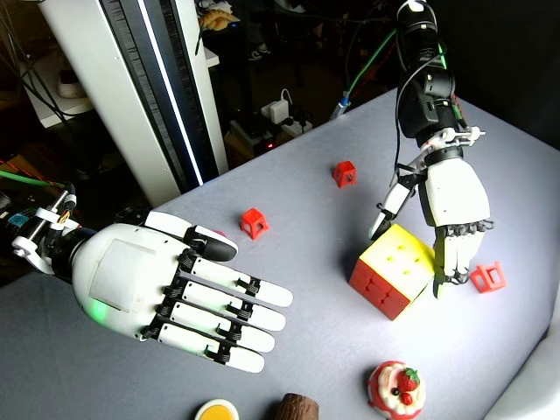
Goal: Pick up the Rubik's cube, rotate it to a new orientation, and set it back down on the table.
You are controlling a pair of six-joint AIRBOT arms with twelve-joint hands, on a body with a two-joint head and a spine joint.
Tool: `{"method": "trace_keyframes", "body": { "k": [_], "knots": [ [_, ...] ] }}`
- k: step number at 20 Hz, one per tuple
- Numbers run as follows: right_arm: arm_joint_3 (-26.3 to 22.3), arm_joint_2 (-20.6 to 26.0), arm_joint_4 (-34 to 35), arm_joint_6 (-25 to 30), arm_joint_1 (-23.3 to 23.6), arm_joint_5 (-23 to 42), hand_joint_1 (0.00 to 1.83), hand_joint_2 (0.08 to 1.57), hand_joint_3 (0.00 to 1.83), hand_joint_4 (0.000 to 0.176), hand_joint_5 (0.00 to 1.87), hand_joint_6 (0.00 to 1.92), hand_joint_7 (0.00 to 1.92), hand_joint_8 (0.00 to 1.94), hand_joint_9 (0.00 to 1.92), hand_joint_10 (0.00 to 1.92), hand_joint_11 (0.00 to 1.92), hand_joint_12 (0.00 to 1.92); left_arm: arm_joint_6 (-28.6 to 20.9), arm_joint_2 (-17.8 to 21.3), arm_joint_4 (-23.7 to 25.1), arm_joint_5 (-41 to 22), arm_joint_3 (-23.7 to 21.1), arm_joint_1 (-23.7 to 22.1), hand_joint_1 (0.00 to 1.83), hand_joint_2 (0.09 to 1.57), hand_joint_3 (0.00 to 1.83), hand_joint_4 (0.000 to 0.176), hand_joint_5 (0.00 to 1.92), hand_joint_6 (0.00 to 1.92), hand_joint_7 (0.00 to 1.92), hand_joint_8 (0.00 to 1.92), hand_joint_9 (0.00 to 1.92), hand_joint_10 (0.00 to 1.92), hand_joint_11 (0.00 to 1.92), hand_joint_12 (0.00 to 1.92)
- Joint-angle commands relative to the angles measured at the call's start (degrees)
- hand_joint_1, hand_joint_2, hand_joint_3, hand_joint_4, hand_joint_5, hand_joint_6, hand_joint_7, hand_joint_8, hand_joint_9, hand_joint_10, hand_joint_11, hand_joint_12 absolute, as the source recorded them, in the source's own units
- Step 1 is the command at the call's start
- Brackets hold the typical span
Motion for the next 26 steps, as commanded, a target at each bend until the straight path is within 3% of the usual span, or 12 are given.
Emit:
{"method": "trace_keyframes", "body": {
  "k": [1,3,4,5,9,13,14,18,21,22,23,26],
  "knots": [
    [0.2,0.1,0.5,0.3,0.6,7.3,0.57,1.35,0.0,0.0,0.0,0.0,0.0,0.0,0.0,0.0,0.0,0.01,-0.1,0.2,0.5,-5.8,-0.2,-0.9,1.07,1.21,0.0,0.0,0.78,1.27,0.43,1.28,0.19,1.7,0.19,1.92],
    [0.2,0.1,0.3,0.3,0.6,7.7,0.57,1.35,0.0,0.0,0.0,0.0,0.0,0.0,0.0,0.0,0.0,0.01,-1.3,0.7,1.7,-7.0,-0.9,-0.9,1.07,1.21,0.0,0.0,0.78,1.27,0.43,1.28,0.19,1.7,0.19,1.92],
    [0.2,0.1,0.2,0.3,0.6,7.9,0.59,1.37,0.01,0.0,0.0,0.0,0.0,0.0,0.0,0.0,0.01,0.0,-2.6,0.9,2.9,-7.7,-1.0,-0.9,1.21,1.21,0.0,0.0,0.86,0.98,0.74,1.56,0.63,1.91,0.73,1.92],
    [0.2,0.1,0.0,0.3,0.6,8.2,0.55,1.38,0.01,0.0,0.0,0.0,0.0,0.0,0.0,0.0,0.0,0.0,-3.7,1.1,4.0,-8.4,-1.3,-1.0,1.23,1.19,0.0,0.0,0.92,0.9,0.78,1.54,0.62,1.89,0.73,1.92],
    [0.6,0.1,-1.1,0.3,0.9,9.1,0.47,1.42,0.02,0.0,0.0,0.0,0.0,0.0,0.0,0.0,0.0,0.0,-7.3,2.4,8.9,-11.9,-3.2,-1.3,1.22,1.18,0.0,0.0,0.88,1.01,0.86,1.45,0.85,1.83,0.91,1.92],
    [0.9,0.1,-2.6,0.3,1.7,9.7,0.4,1.5,0.04,0.0,0.0,0.0,0.0,0.0,0.0,0.0,0.0,0.0,-12.9,3.7,13.9,-16.1,-4.7,-0.9,1.22,1.16,0.0,0.0,0.9,1.0,0.9,1.35,0.86,1.7,0.85,1.92],
    [1.2,0.1,-3.2,0.3,2.2,9.7,0.23,1.53,0.04,0.0,0.0,0.0,0.0,0.0,0.0,0.0,0.0,0.0,-14.6,4.1,15.4,-17.5,-5.1,-0.7,1.2,1.18,0.0,0.0,0.87,1.06,0.86,1.38,0.8,1.76,0.82,1.92],
    [2.9,-0.7,-4.7,0.3,3.2,9.7,0.01,1.57,0.04,0.0,0.0,0.0,0.0,0.0,0.0,0.0,0.0,0.0,-17.8,5.9,19.3,-23.0,-7.5,-0.4,1.18,1.21,0.01,0.0,0.81,1.16,0.78,1.49,0.68,1.77,0.67,1.92],
    [5.8,-2.7,-6.0,0.3,3.7,9.7,0.0,1.5,0.0,0.0,0.04,0.02,0.06,0.02,0.08,0.04,0.05,0.03,-18.8,7.1,21.3,-26.3,-9.2,-0.2,1.16,1.24,0.01,0.0,0.74,1.28,0.78,1.5,0.67,1.76,0.66,1.92],
    [7.2,-3.8,-6.5,0.3,4.0,9.7,0.0,1.49,0.0,0.0,0.03,0.01,0.07,0.03,0.08,0.04,0.03,0.03,-19.3,7.6,21.9,-28.0,-9.9,0.0,1.2,1.21,0.0,0.0,0.86,1.08,0.77,1.54,0.69,1.8,0.68,1.92],
    [8.1,-4.5,-6.7,0.3,4.2,9.7,0.0,1.49,0.0,0.0,0.02,0.01,0.08,0.01,0.08,0.04,0.01,0.16,-20.0,7.8,22.7,-29.2,-10.3,0.1,1.2,1.21,0.0,0.0,0.87,1.04,0.77,1.54,0.68,1.8,0.67,1.92],
    [10.8,-6.9,-7.4,0.3,5.0,9.7,0.0,1.46,0.0,0.0,0.0,0.0,0.06,0.0,0.07,0.05,0.0,0.31,-20.6,8.6,24.6,-32.0,-11.8,0.1,1.2,1.18,0.0,0.0,0.82,1.15,0.92,1.29,0.82,1.63,0.74,1.92]
  ]
}}
